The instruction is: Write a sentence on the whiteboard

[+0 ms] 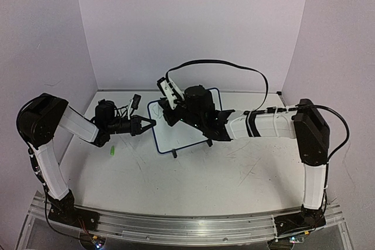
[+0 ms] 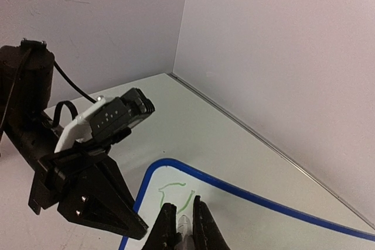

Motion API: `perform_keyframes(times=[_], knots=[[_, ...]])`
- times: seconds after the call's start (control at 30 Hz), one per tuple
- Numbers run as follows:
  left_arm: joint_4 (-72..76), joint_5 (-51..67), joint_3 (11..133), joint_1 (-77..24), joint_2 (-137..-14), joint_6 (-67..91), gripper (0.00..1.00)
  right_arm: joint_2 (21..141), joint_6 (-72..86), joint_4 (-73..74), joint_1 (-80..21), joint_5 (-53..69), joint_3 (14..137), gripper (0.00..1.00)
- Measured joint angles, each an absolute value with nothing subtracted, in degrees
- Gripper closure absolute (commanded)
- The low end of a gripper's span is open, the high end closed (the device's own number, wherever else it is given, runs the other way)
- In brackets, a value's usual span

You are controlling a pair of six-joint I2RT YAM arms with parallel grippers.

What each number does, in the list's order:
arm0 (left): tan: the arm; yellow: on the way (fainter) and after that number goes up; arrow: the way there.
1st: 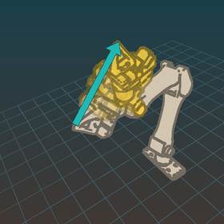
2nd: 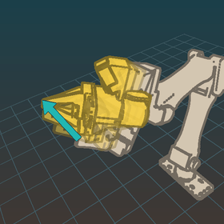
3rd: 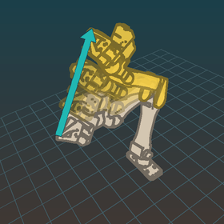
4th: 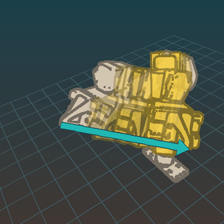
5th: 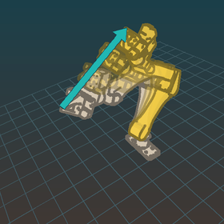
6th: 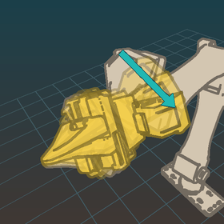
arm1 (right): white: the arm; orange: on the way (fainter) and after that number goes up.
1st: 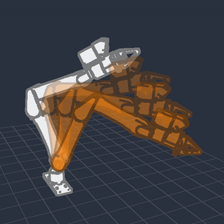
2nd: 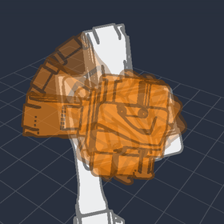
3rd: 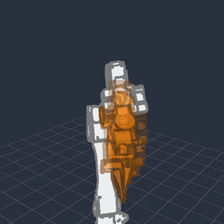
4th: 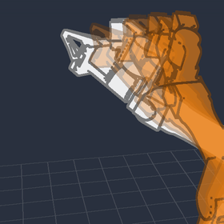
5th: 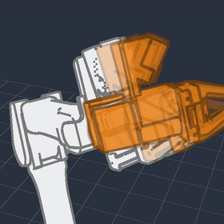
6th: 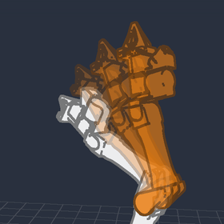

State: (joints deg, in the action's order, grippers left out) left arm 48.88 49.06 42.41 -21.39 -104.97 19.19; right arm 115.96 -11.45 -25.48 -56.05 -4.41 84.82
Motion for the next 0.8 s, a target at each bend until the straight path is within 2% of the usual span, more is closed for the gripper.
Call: perform_keyframes(times=[0.27,0.8], knots=[[48.9,49.1,42.4,-21.4,-104.9,19.1,1.00,118.6,-10.8,-24.8,-55.9,-2.4,89.6,1.00],[48.9,49.2,42.4,-21.4,-105.0,19.0,1.00,119.5,-10.4,-22.9,-55.9,-2.3,89.7,1.00]])
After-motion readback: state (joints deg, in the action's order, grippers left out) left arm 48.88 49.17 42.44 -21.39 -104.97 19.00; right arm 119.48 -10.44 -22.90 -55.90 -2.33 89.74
